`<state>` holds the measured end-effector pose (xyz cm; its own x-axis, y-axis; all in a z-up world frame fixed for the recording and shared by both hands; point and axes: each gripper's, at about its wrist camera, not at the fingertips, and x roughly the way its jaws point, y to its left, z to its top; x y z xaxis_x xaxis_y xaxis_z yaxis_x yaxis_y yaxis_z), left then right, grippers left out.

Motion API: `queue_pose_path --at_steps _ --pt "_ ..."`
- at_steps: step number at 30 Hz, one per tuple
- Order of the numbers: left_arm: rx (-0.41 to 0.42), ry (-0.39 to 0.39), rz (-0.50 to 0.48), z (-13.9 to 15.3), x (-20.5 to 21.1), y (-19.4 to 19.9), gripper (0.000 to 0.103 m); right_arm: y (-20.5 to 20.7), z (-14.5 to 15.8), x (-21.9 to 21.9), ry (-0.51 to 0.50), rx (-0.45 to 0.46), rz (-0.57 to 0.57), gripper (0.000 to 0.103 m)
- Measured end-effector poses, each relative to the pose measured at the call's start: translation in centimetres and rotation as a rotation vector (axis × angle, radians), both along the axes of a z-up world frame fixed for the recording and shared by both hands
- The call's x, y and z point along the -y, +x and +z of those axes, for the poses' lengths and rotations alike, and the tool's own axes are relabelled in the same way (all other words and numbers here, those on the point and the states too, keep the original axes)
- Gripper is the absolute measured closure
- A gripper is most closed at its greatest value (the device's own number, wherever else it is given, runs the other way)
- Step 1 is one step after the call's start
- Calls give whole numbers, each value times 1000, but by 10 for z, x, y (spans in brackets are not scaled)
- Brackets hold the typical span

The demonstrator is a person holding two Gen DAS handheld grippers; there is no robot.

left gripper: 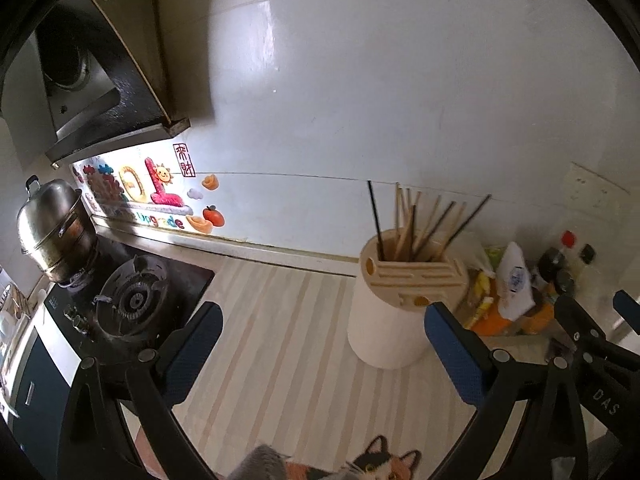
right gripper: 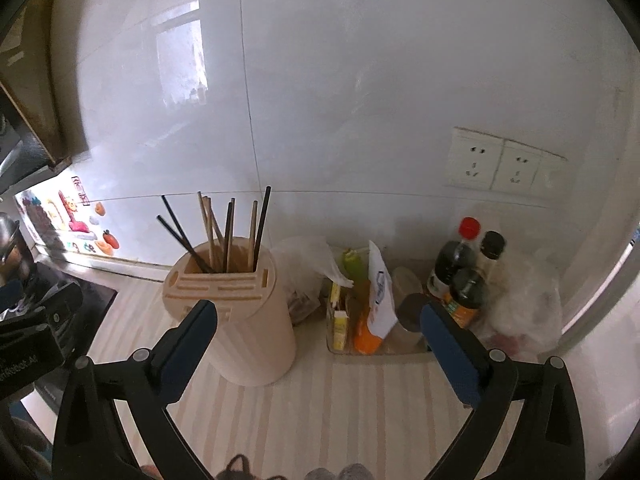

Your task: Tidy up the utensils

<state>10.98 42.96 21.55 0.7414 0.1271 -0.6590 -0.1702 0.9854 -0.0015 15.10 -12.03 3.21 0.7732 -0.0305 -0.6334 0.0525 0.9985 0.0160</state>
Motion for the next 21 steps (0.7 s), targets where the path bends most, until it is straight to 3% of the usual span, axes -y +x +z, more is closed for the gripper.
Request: queue_pose_path --at_steps 13,21 --pt "120 -3 -86 55 -15 -124 0 -138 73 -8 -17 102 -55 0" --pt "130 -11 -131 67 -14 -177 0 -214 100 -21 -12 137 -73 0"
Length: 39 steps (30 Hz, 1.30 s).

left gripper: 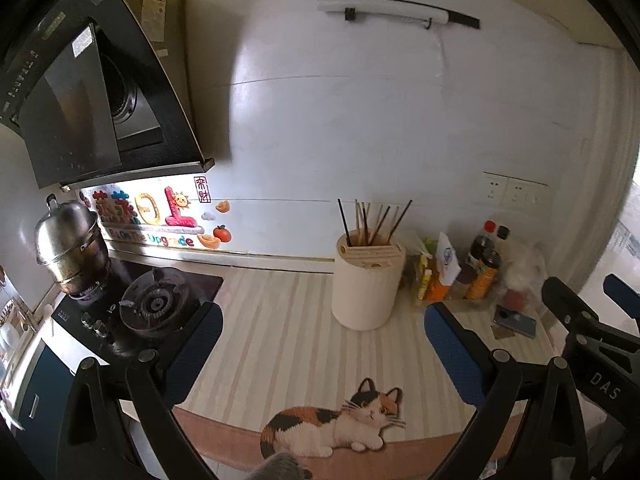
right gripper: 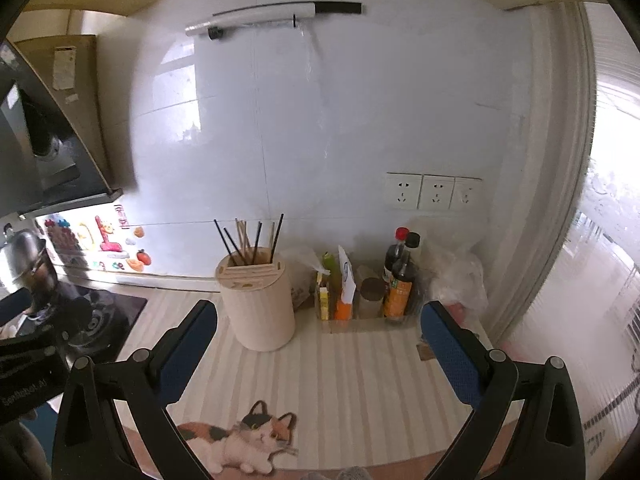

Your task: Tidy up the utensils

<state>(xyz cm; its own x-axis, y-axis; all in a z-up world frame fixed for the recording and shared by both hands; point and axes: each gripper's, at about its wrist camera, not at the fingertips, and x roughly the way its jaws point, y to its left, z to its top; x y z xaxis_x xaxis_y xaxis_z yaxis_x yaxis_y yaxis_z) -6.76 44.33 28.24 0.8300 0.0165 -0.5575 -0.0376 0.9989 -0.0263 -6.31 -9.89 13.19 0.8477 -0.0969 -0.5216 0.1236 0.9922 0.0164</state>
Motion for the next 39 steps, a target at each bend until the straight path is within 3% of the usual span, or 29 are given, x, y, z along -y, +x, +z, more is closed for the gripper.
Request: queue_pose_path --at_steps 13,39 --pt "18 -20 7 5 -1 -28 0 -57 17 -8 -6 25 -12 0" --pt "31 1 30 7 -5 -25 0 -55 23 -15 -25 41 1 0"
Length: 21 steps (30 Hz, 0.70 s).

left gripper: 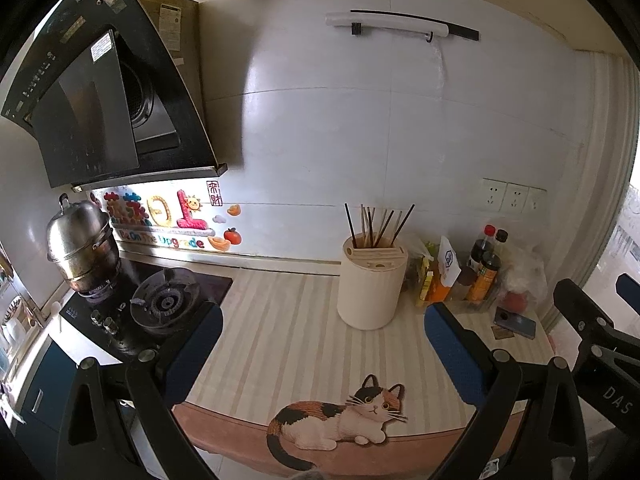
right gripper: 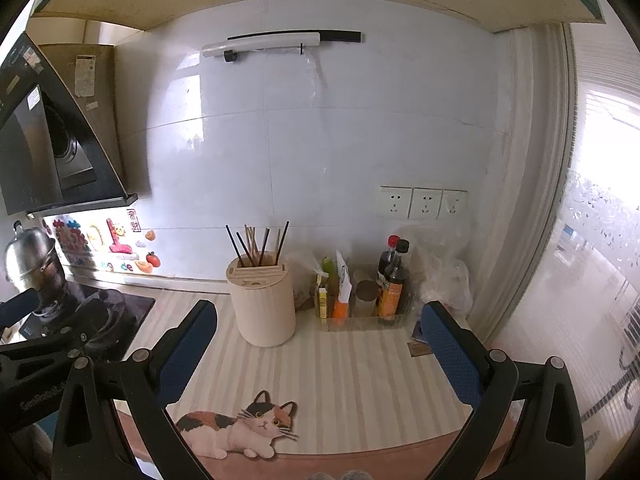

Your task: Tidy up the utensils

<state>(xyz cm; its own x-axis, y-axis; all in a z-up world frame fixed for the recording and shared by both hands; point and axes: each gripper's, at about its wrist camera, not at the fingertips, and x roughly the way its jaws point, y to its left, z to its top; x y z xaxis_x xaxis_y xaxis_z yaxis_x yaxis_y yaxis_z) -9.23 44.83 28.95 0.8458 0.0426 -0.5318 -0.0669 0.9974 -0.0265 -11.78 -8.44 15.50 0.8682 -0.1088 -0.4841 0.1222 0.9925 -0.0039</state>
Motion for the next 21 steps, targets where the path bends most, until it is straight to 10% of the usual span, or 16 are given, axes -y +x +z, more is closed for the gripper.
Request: queue_pose_path --at_steps 21 --pt "6 0 17 -2 -18 -1 0 5 -3 -4 -7 -20 -1 0"
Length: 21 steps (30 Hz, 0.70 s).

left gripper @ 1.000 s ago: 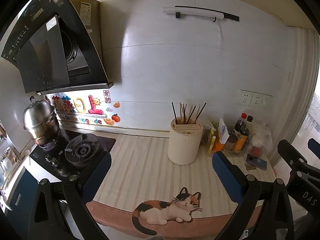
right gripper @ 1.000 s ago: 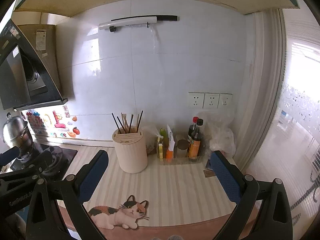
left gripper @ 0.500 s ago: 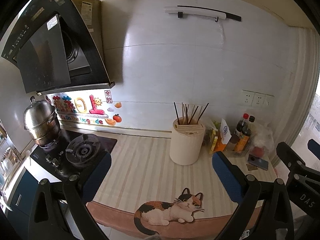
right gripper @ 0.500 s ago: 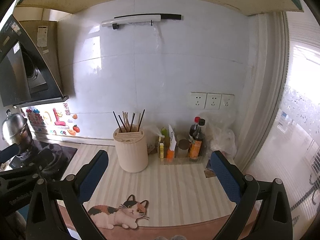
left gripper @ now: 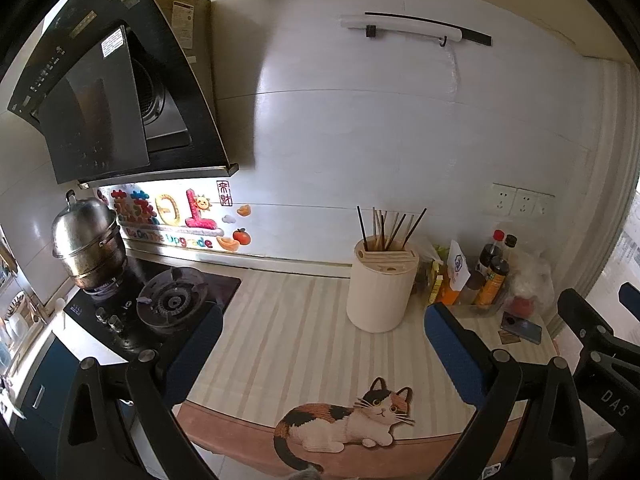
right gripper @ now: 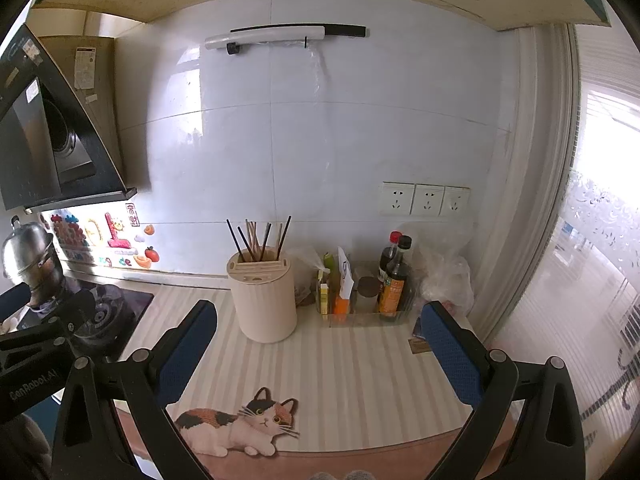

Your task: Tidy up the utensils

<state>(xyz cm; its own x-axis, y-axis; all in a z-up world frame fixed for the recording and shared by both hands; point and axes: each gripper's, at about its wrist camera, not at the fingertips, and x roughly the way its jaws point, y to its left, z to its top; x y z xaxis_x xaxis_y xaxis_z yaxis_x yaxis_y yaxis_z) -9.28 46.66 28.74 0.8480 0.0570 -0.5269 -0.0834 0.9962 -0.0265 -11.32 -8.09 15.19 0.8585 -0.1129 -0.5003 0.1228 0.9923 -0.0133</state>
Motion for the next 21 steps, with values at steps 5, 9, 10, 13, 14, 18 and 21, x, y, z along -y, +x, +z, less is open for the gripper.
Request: queue_pose_path --at_steps 5,9,10,13,14,18,21 --pt "0 1 -1 0 -1 1 0 1 -1 -1 1 -4 -3 0" --pt "1 1 1 0 -1 0 0 1 -3 -1 1 -10 -3 0" --pt "1 1 2 0 0 1 0 1 -4 -1 1 -11 -4 0" --pt "-1 0 2 0 0 1 0 1 -6 -1 -2 -15 -5 0" --pt "-2 1 1 0 0 1 0 1 -6 -1 -4 -16 -5 0" --pt "-2 1 -2 0 0 0 0 1 -8 -2 -7 -24 -3 0" --pt "-1 2 -1 -1 0 -1 0 0 -9 0 -7 -26 -5 0"
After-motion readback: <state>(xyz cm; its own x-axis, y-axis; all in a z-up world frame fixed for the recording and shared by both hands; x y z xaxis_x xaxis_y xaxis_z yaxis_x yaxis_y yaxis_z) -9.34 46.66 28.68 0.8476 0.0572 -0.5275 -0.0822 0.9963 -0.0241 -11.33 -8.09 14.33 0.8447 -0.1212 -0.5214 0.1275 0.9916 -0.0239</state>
